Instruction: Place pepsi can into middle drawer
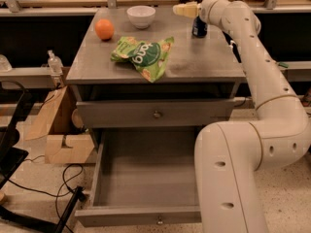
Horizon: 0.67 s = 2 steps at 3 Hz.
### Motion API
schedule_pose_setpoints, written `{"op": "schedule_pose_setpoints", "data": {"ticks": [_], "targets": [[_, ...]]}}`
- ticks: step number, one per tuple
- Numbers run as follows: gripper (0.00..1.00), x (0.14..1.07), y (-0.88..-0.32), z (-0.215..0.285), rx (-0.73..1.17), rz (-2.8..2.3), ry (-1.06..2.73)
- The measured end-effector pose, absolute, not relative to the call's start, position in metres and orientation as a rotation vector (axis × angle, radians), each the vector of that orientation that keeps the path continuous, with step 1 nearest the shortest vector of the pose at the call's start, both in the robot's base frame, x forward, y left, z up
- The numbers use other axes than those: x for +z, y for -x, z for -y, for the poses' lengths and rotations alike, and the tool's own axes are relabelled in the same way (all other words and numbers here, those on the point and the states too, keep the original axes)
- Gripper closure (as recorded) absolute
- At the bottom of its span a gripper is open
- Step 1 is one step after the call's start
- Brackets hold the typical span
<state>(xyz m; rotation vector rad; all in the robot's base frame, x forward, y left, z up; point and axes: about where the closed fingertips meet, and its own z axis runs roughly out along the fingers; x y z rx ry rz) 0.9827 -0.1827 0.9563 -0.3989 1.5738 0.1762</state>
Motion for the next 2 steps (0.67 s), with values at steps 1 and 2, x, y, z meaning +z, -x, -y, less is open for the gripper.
{"op": "schedule_pose_setpoints", "data": {"ticks": [1, 2], "targets": [[0.00, 0.9491, -0.9909, 0.1961, 0.108, -1.621, 0.346], [0.00, 0.9499, -0.9912, 0.1973, 0.109, -1.629, 0.333]]}}
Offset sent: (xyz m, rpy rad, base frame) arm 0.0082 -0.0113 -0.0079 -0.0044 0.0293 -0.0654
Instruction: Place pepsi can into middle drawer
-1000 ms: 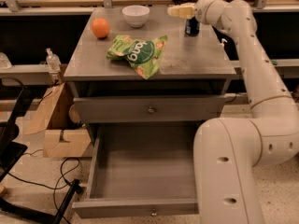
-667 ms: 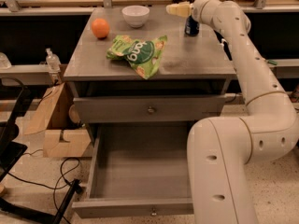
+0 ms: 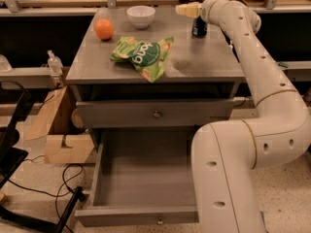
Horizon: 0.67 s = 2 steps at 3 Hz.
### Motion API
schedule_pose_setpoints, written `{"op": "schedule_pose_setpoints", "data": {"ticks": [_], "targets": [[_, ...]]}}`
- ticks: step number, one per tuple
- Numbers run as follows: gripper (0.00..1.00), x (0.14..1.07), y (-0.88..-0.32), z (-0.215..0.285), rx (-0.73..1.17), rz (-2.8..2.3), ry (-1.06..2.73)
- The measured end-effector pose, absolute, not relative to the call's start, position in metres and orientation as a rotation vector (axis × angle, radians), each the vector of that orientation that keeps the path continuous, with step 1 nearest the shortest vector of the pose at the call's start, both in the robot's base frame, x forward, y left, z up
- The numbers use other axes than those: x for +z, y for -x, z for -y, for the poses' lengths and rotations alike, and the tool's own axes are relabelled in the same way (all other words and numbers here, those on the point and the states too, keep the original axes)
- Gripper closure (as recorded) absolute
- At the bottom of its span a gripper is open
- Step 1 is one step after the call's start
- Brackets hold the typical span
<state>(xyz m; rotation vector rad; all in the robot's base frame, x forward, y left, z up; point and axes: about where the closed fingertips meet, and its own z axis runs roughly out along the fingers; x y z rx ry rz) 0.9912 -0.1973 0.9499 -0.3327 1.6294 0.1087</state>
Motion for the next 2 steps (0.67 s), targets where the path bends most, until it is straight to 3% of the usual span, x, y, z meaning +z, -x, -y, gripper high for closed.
{"op": "schedule_pose_setpoints", "data": {"ticks": [1, 2], "targets": [[0.00, 0.935, -0.993, 0.178, 0.170, -1.631, 0.363], [0.18, 0.919, -0.993, 0.155, 0.223, -1.631, 0.419]]}}
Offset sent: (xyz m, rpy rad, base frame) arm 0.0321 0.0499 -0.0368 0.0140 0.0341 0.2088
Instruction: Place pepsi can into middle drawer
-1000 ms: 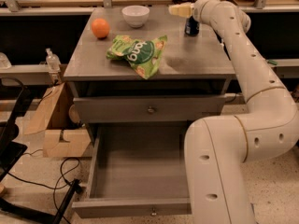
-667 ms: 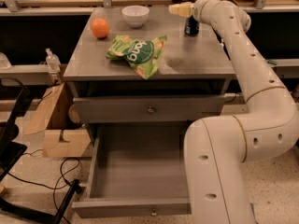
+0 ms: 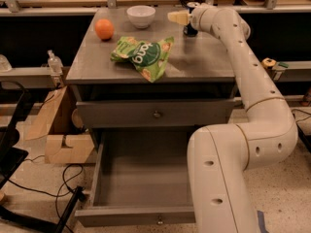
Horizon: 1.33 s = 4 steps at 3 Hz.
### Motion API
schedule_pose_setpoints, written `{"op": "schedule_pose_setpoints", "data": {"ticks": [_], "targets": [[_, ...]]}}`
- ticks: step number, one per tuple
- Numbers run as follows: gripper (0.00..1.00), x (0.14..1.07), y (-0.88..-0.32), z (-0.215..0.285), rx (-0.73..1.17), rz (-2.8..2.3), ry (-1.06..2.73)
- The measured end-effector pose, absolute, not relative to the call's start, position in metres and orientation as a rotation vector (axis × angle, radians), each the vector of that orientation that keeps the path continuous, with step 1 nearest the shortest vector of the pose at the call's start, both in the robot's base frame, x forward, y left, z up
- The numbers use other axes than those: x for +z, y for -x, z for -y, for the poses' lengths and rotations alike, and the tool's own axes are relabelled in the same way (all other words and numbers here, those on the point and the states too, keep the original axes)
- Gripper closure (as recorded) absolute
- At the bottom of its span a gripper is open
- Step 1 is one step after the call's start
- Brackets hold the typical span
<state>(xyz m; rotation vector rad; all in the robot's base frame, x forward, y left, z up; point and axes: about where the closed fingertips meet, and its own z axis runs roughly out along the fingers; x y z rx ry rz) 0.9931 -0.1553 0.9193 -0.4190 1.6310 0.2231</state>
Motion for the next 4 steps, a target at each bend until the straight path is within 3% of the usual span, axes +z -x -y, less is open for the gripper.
{"op": "schedule_pose_setpoints", "data": {"ticks": [3, 4], "targets": [[0.88, 0.9131, -0.9951, 0.1470, 0.231, -1.636, 0.430], [1.00, 0.9115, -0.9957, 0.1449, 0.233, -1.637, 0.431]]}}
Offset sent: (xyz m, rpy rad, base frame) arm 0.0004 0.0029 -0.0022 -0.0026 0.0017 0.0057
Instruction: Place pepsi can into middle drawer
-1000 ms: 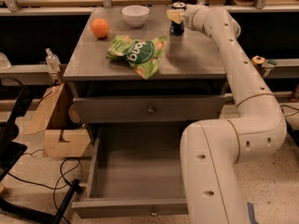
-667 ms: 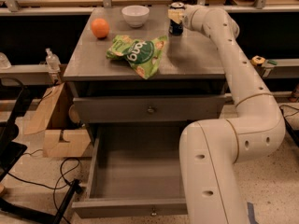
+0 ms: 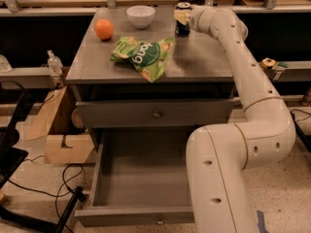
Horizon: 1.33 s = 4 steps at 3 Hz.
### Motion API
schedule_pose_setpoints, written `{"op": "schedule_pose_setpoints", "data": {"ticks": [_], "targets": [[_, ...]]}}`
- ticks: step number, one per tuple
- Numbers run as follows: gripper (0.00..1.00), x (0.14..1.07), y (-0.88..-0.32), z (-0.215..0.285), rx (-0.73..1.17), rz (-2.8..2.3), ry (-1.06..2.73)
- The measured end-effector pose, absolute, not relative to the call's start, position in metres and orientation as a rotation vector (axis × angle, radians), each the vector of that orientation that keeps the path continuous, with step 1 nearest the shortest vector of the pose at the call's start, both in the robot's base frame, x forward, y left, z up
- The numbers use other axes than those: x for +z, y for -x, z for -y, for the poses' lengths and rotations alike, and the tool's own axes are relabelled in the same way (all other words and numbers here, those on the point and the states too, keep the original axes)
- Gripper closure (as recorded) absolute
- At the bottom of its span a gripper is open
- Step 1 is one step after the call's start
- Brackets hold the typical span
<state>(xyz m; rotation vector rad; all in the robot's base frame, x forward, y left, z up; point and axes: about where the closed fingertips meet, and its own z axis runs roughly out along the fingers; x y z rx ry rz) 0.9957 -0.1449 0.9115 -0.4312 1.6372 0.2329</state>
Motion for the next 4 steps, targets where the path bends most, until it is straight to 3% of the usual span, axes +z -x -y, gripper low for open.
{"op": "schedule_pose_setpoints", "data": {"ticks": [2, 4], "targets": [[1.00, 0.925, -0.989, 0.141, 0.273, -1.612, 0.437], [1.00, 0.989, -0.944, 0.160, 0.364, -1.552, 0.492]]}}
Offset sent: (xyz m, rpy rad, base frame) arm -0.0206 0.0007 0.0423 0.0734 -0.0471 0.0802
